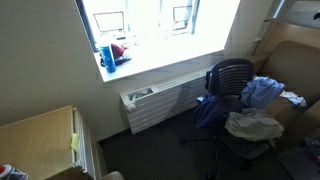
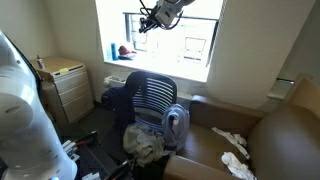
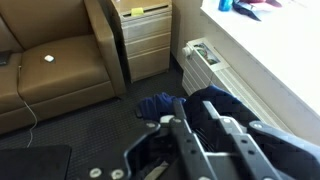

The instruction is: Remove the t-shirt from the couch and put it on the chair then remove the two clothes from the armrests of the chair and put them on the couch

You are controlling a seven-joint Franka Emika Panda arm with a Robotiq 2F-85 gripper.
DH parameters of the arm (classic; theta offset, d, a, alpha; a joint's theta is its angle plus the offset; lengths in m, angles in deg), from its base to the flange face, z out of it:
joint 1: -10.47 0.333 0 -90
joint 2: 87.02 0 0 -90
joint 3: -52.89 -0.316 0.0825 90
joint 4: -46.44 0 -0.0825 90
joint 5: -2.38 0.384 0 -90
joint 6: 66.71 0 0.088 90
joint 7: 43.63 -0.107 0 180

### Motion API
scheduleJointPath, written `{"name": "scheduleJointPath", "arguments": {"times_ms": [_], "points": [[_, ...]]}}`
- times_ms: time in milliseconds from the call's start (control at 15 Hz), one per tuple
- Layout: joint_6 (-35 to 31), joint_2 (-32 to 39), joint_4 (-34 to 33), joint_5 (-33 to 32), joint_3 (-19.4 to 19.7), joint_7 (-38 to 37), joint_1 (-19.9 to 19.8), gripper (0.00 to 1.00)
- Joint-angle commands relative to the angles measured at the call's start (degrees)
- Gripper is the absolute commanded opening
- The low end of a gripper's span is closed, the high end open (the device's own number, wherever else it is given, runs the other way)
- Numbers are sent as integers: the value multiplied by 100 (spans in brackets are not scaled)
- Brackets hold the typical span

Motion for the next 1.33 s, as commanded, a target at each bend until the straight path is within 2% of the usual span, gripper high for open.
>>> {"name": "scheduleJointPath", "arguments": {"times_ms": [0, 267, 333, 400, 600, 867, 1000, 1067, 1267], "points": [[6, 4, -12, -15, 107, -9, 106, 26], [6, 5, -12, -15, 108, -9, 106, 26], [6, 5, -12, -15, 108, -9, 106, 51], [-418, -279, 90, -3, 76, 30, 98, 52], [-1581, -397, 681, -655, -26, 145, 72, 73], [-3230, -334, 1921, -1486, -206, -253, 155, 98], [-3530, -145, 2162, -1793, -227, -875, 195, 100], [-3219, -157, 1882, -1585, -79, -449, 250, 100], [-3297, -97, 1941, -1624, -64, -509, 306, 100]]}}
